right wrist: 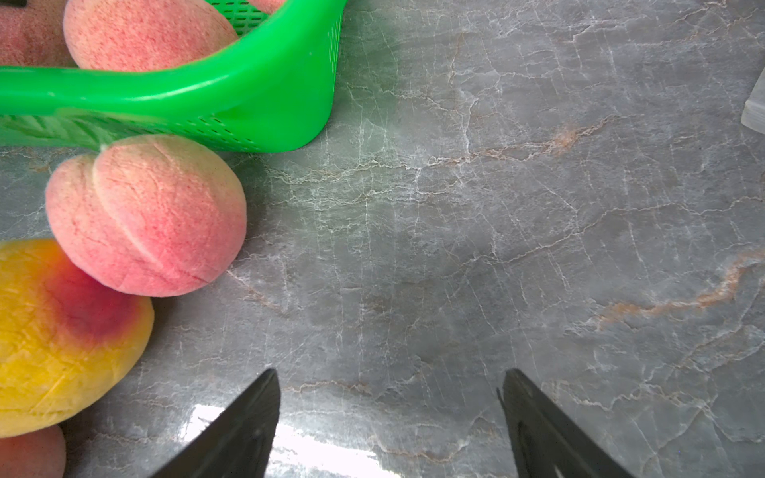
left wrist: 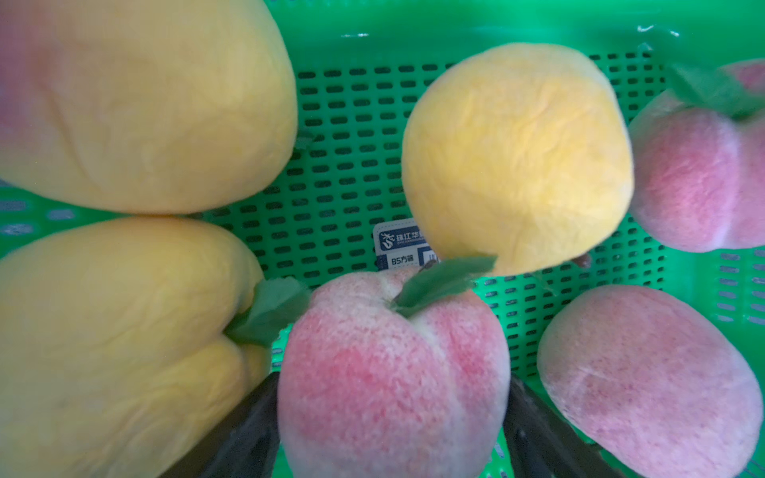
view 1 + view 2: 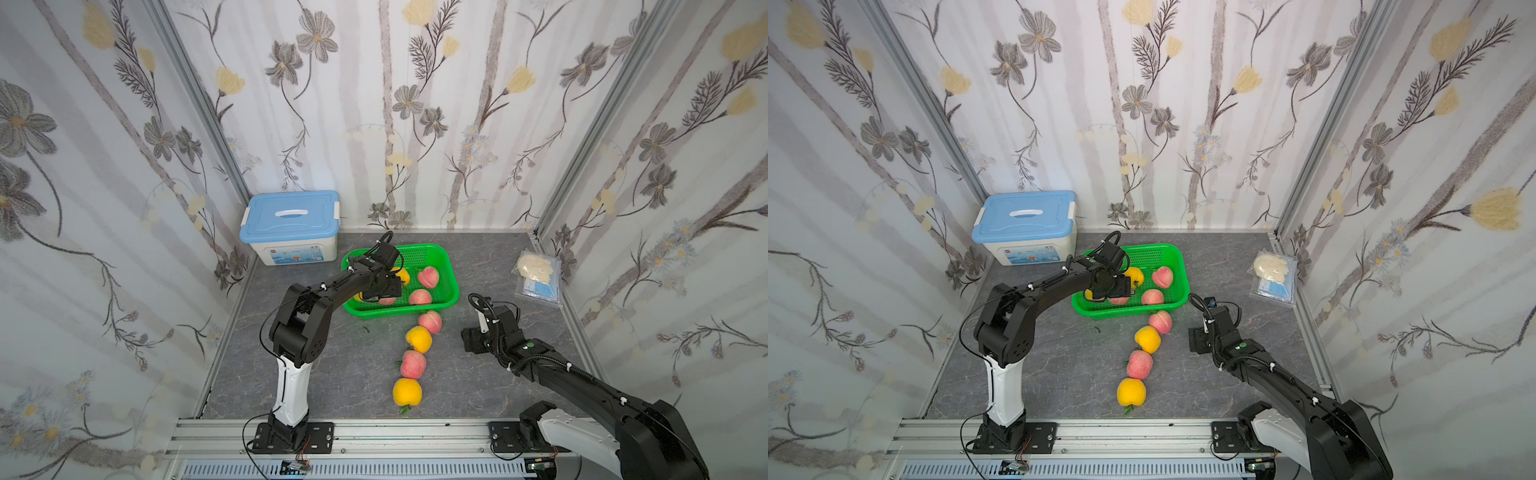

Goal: Put the peaches into the basket
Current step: Place the peach in the basket.

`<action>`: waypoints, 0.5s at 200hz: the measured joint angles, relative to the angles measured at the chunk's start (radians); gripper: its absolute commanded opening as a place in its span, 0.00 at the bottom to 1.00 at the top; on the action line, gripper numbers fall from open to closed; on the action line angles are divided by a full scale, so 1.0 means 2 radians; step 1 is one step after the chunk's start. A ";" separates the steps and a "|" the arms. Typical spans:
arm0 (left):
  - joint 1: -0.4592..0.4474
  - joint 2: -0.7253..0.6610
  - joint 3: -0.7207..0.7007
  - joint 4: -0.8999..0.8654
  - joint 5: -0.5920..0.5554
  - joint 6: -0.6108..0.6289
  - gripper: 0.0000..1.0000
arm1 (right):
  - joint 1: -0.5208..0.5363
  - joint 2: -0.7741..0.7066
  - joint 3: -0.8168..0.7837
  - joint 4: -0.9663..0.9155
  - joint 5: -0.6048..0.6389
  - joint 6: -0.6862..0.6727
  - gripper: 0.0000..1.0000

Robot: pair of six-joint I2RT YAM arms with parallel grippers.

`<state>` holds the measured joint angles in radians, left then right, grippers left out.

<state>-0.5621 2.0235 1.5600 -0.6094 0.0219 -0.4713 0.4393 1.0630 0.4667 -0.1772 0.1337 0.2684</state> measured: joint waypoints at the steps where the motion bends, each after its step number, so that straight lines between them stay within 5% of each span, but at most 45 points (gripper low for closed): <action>1: 0.000 0.000 0.000 0.000 0.000 0.000 0.84 | 0.000 0.000 0.000 0.000 0.000 0.000 0.85; 100: -0.012 0.013 0.017 -0.012 -0.011 0.000 0.89 | 0.000 0.002 0.001 0.000 0.000 0.000 0.85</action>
<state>-0.5854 2.0502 1.5936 -0.6327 0.0002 -0.4721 0.4393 1.0668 0.4683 -0.1776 0.1337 0.2684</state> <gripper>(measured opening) 0.884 0.849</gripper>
